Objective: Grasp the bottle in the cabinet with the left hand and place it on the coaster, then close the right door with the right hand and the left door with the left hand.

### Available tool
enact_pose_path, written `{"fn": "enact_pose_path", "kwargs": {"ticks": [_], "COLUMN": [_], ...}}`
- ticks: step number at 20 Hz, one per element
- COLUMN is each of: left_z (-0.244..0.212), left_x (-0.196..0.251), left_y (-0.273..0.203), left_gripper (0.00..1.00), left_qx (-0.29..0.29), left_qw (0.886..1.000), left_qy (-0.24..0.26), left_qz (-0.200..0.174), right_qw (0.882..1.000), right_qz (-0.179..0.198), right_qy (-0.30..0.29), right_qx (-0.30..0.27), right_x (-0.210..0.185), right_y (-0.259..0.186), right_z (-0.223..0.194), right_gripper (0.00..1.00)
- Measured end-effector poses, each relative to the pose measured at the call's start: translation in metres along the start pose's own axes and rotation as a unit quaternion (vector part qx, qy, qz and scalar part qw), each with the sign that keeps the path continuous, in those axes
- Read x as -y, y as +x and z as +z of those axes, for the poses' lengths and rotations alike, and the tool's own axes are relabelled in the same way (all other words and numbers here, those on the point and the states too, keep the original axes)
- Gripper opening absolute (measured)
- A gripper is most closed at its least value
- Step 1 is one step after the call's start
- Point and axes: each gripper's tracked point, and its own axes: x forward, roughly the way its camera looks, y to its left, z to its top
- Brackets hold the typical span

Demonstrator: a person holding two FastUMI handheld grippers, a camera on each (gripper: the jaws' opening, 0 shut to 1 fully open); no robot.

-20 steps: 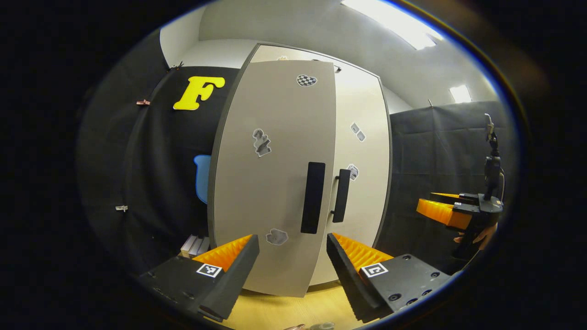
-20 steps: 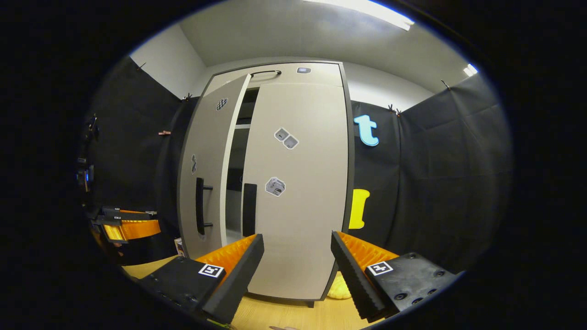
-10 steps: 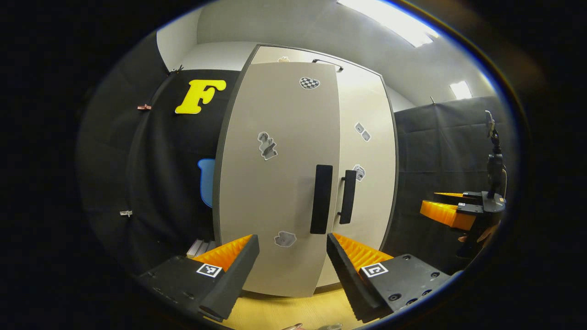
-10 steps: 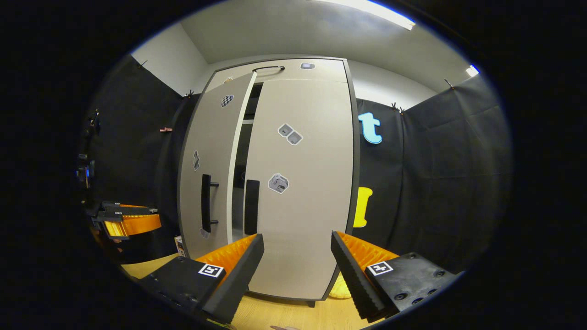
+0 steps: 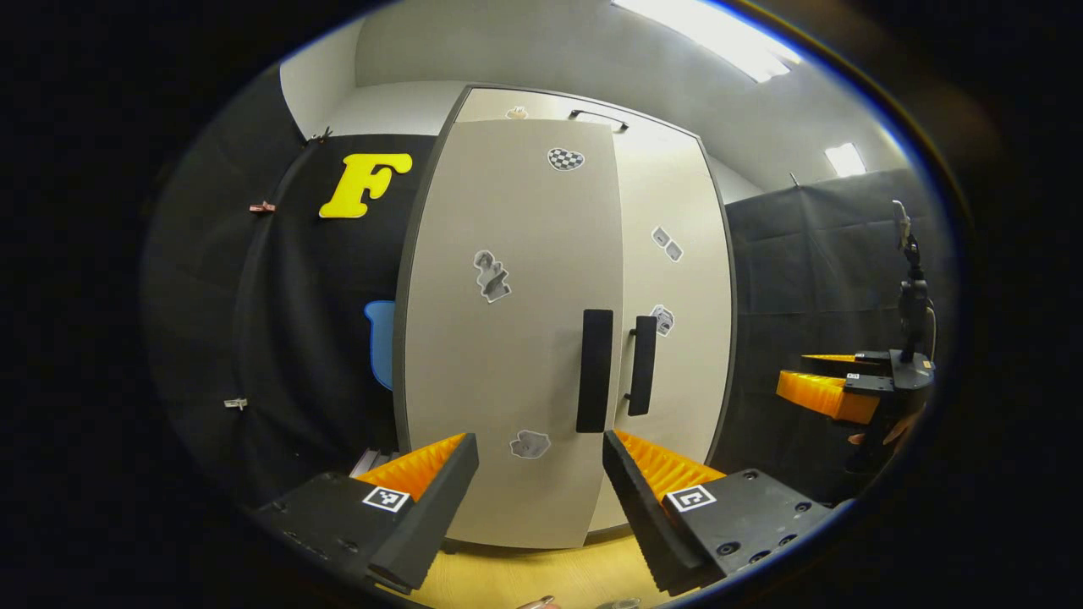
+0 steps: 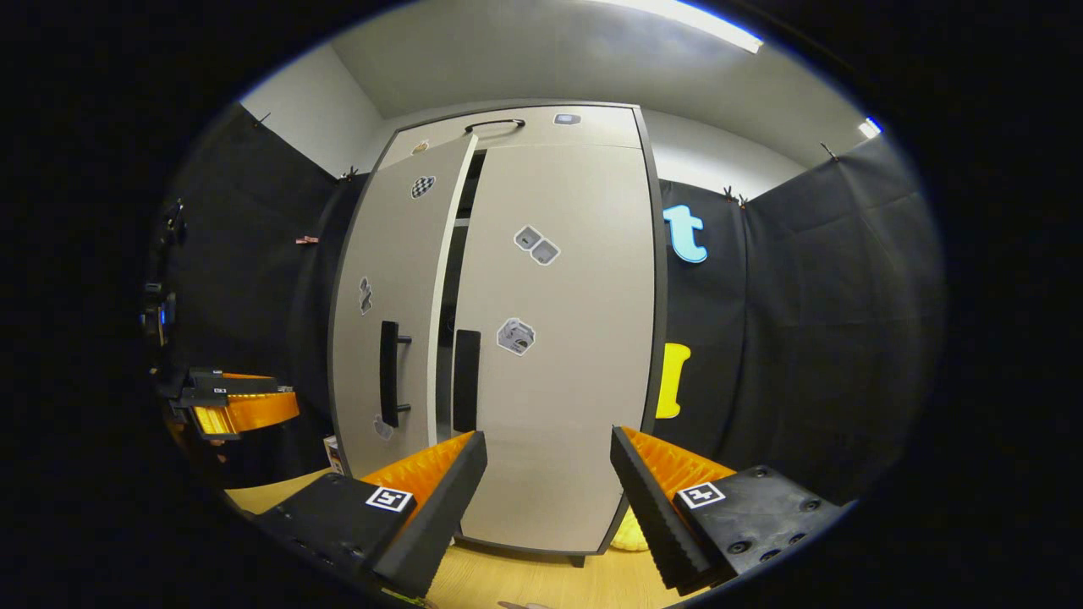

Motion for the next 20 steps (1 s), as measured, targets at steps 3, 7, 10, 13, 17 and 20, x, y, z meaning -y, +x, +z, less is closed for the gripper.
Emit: {"fn": "enact_pose_path", "kwargs": {"ticks": [3,7,10,13,17,20], "left_z": [0.005,0.012,0.01,0.011,0.01,0.01], "left_x": [-0.005,-0.009,-0.01,-0.009,-0.008,-0.009], "left_y": [0.001,0.003,0.004,0.005,0.004,0.003], "left_gripper": [0.95,0.94,0.97,0.94,0.94,0.94], "left_qx": [0.006,0.021,0.019,0.019,0.015,0.017], "left_qw": [1.0,1.0,1.0,1.0,1.0,1.0], "left_qy": [0.01,0.013,0.016,0.013,0.018,0.018], "left_qz": [0.008,0.013,0.011,0.007,0.006,0.008], "right_qw": [1.0,1.0,1.0,1.0,1.0,1.0], "right_qz": [0.002,0.005,0.005,0.005,0.006,0.006], "right_qy": [0.001,-0.001,-0.004,-0.007,-0.005,-0.009], "right_qx": [0.004,0.009,0.01,0.009,0.009,0.011], "right_x": [-0.002,-0.004,-0.005,-0.006,-0.008,-0.009], "right_y": [0.002,0.002,0.002,0.003,0.002,0.001], "right_z": [0.002,0.004,0.003,0.003,0.004,0.004], "right_gripper": [0.97,0.97,0.97,0.97,0.97,0.97]}}
